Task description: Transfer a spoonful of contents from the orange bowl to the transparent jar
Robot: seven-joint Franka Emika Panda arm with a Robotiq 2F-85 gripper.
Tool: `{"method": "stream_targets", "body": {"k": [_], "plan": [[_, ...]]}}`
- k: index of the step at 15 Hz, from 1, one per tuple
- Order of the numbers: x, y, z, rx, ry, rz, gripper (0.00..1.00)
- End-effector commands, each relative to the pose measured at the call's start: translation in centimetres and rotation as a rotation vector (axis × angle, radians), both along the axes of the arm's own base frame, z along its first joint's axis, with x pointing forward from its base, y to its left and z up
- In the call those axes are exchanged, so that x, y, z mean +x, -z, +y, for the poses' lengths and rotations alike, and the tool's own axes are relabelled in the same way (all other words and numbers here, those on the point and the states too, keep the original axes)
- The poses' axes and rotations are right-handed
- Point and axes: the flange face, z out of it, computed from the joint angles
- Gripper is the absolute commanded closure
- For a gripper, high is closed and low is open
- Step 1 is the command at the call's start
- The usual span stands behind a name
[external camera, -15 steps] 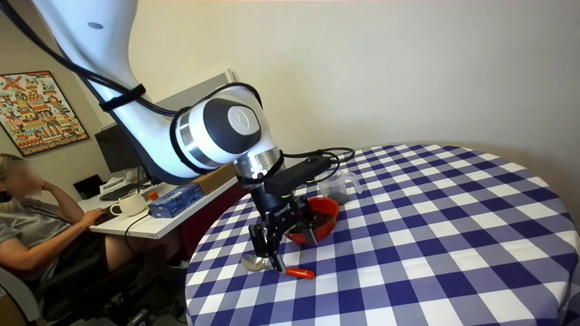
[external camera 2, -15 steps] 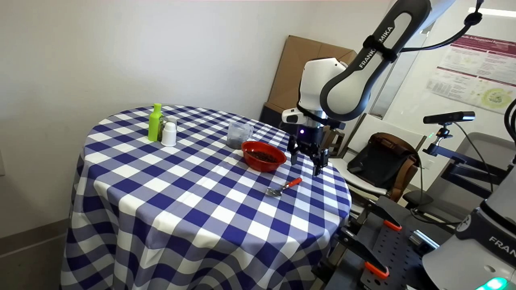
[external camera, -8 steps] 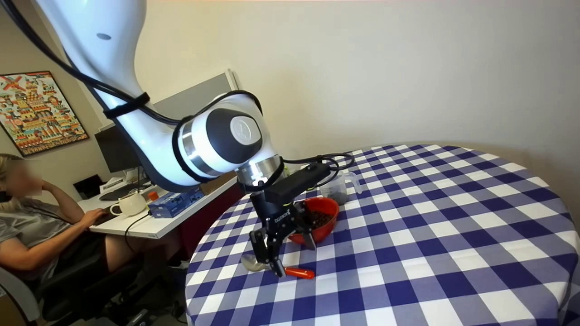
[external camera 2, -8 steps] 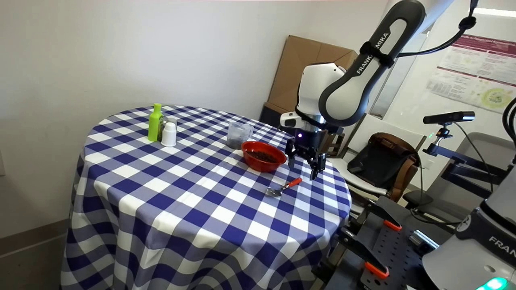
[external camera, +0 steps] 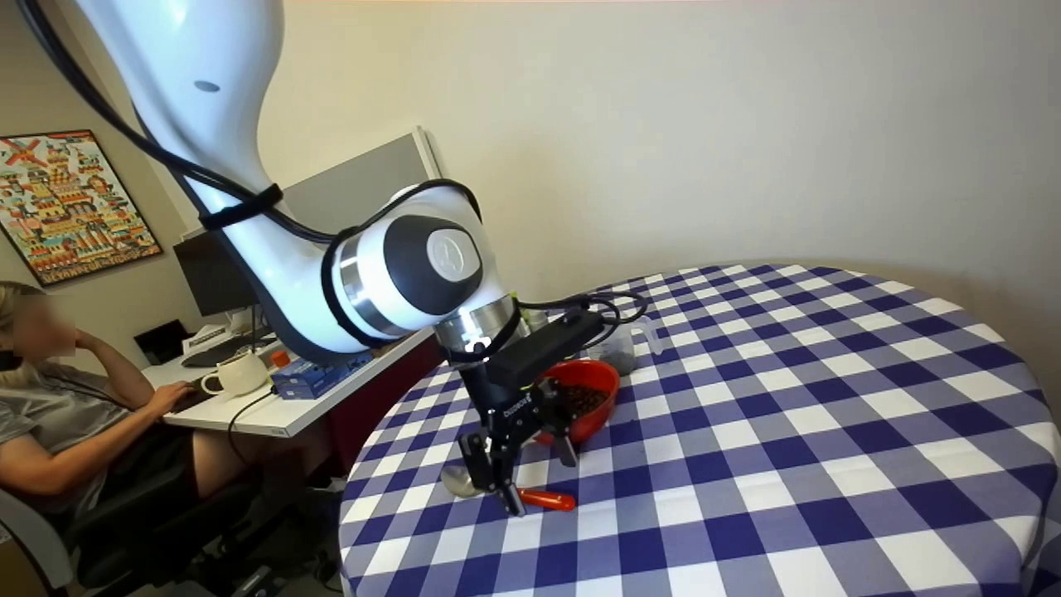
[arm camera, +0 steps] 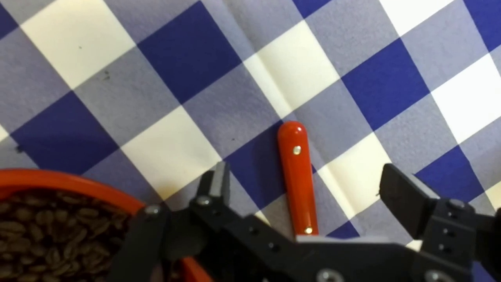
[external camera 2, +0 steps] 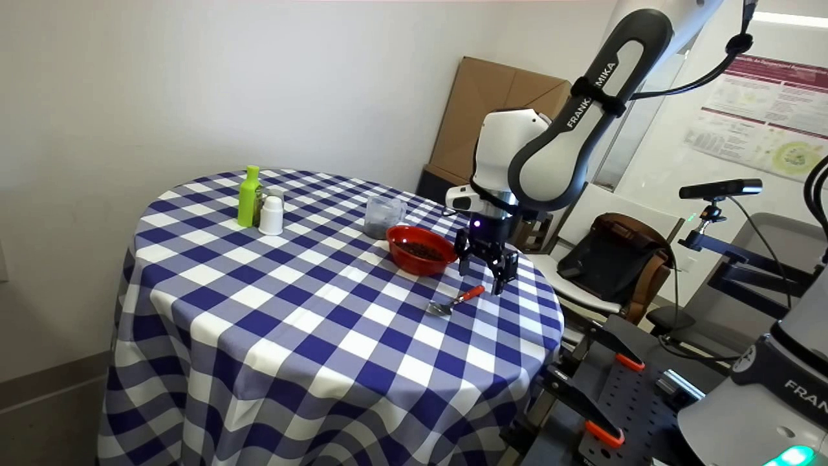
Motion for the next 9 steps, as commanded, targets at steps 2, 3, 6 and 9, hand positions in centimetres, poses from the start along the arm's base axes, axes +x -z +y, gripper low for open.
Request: {"method": "stream_targets", "body": {"k": [2, 3, 6, 9], "plan": [[0.75, 0.18, 0.04, -0.002, 0.008, -0.028, 0.44], [0.84, 0.14, 0.01, -0.001, 0.01, -0.029, 0.51], [1.0, -0.01, -0.05, -0.003, 0.009, -0.037, 0.73], [1.04, -0.13, -0.06, -0.004, 0.007, -0.04, 0.6]]}}
